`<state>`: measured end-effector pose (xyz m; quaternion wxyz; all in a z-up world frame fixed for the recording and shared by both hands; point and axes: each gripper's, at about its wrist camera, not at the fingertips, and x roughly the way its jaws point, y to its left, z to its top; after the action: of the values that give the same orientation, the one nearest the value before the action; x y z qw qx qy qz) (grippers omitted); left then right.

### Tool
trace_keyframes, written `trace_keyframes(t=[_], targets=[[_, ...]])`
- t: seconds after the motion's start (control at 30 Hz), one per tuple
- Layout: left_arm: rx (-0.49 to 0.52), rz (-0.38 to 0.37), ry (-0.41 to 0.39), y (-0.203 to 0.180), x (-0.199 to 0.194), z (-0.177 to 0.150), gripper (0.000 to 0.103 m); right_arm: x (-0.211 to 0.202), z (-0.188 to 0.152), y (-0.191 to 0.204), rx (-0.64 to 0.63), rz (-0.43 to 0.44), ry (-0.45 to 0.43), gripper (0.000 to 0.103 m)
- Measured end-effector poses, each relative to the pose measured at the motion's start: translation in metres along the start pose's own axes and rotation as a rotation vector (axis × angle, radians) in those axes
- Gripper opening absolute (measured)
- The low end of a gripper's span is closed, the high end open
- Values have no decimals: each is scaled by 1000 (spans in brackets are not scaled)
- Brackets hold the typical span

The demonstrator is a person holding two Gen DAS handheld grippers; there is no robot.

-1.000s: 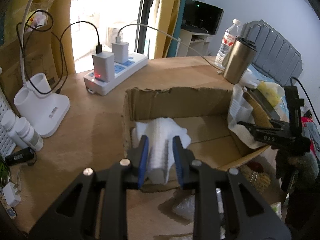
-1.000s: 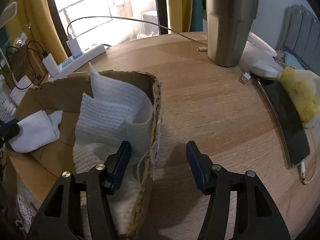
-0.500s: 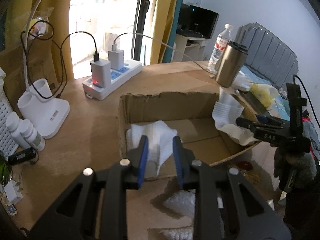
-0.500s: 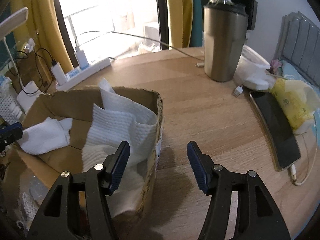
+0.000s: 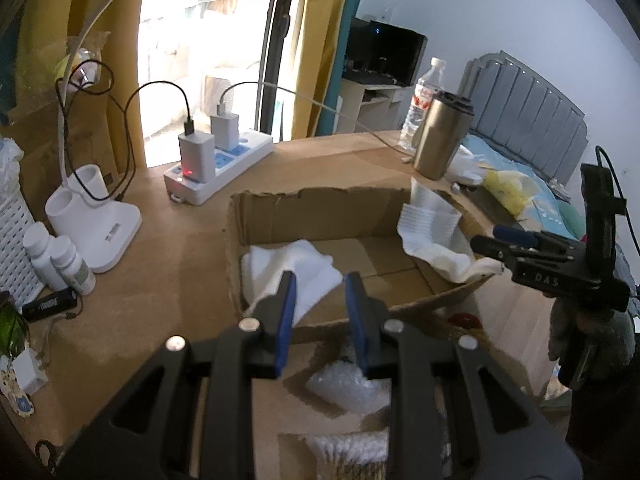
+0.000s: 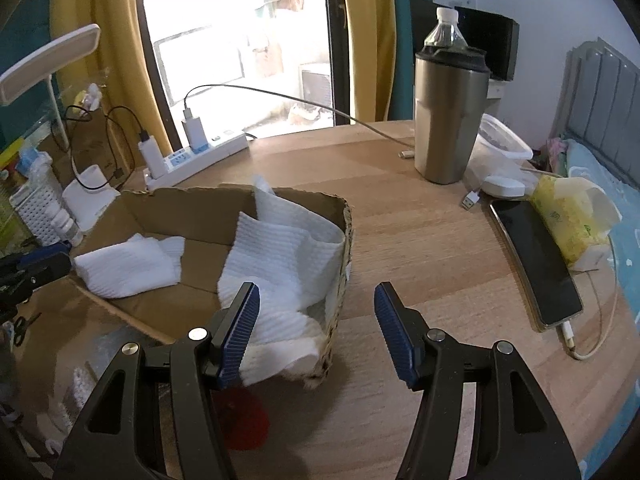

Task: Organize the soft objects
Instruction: 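Withdraw both tools from the box toward the brown plush toy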

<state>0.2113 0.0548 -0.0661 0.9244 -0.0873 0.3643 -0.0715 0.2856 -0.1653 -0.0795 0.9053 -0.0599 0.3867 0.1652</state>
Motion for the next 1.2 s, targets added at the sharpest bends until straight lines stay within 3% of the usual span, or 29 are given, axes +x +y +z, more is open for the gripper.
trace_keyframes(t=[0.9, 0.93, 1.03, 1.2], targets=[[9, -16, -13, -16, -40, -35, 29, -52, -27, 26, -33, 39, -48, 63], [8, -16, -11, -16, -40, -36, 32, -53, -28, 27, -34, 41, -49, 63], [-1, -39, 3, -17, -39, -42, 72, -54, -32, 30, -46, 47, -45, 63], [-11, -44, 4, -16, -43, -49, 72, -55, -37, 41, -84, 60, -36, 63]])
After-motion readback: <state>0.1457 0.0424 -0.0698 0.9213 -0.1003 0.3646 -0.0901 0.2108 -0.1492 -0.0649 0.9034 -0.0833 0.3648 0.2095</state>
